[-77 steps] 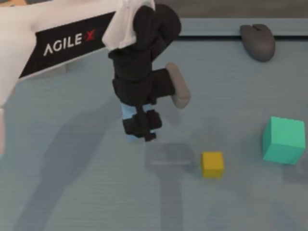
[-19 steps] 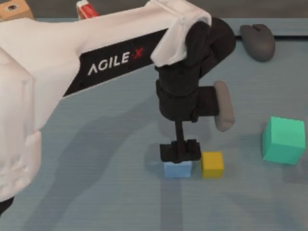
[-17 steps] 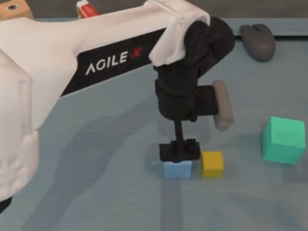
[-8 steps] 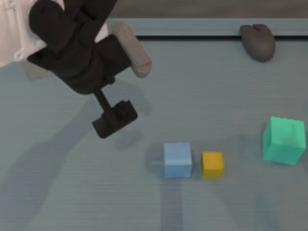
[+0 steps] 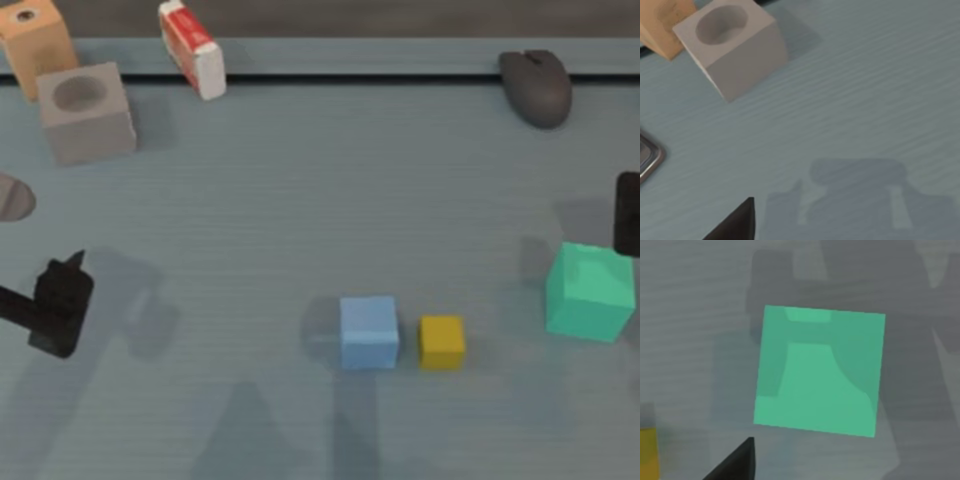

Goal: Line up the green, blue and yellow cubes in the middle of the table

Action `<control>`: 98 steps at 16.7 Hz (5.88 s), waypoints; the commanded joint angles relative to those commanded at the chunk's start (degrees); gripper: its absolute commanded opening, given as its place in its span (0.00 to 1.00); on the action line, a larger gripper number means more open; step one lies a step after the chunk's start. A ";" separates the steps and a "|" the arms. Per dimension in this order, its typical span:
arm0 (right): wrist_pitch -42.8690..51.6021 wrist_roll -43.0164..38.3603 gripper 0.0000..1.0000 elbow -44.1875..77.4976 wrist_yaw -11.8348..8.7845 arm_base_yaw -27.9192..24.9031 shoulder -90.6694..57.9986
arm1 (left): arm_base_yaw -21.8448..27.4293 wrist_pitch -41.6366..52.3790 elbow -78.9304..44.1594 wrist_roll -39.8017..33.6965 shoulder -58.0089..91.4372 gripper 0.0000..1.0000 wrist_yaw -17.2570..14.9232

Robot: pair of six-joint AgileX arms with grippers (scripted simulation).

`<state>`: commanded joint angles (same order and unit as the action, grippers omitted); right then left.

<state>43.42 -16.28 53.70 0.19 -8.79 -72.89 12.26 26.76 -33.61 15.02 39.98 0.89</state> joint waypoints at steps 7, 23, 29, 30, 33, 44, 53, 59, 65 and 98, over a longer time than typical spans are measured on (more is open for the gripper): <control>16.16 -6.17 1.00 20.67 -0.10 -3.20 -26.60 | -10.68 -20.19 26.76 -11.46 -30.84 1.00 -0.48; 11.63 -8.07 1.00 21.94 -0.13 -4.10 -37.60 | -13.41 -26.76 33.61 -15.02 -39.98 1.00 -0.89; 1.37 -8.28 1.00 15.52 -0.11 -4.24 -41.52 | -13.41 -26.76 33.61 -15.02 -39.98 1.00 -0.89; 1.37 -8.28 1.00 15.52 -0.11 -4.24 -41.52 | -13.41 -26.76 33.61 -15.02 -39.98 1.00 -0.89; 1.37 -8.28 0.92 15.52 -0.11 -4.24 -41.52 | -13.41 -26.76 33.61 -15.02 -39.98 1.00 -0.89; 1.37 -8.28 0.10 15.52 -0.11 -4.24 -41.52 | -13.41 -26.76 33.61 -15.02 -39.98 1.00 -0.89; 1.37 -8.28 0.00 15.52 -0.11 -4.24 -41.52 | -13.41 -26.76 33.61 -15.02 -39.98 1.00 -0.89; 8.11 -8.35 0.00 19.50 0.13 -4.20 -38.67 | -13.41 -26.76 33.61 -15.02 -39.98 1.00 -0.89; 16.51 -8.04 0.00 24.50 0.09 -4.59 -34.86 | -13.41 -26.76 33.61 -15.02 -39.98 1.00 -0.89; 40.72 -37.09 0.00 86.70 0.46 -43.78 -72.55 | -13.41 -26.76 33.61 -15.02 -39.98 1.00 -0.89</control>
<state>84.14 -53.38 140.39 0.65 -52.56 -145.45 -1.15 0.00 0.00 0.00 0.00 0.00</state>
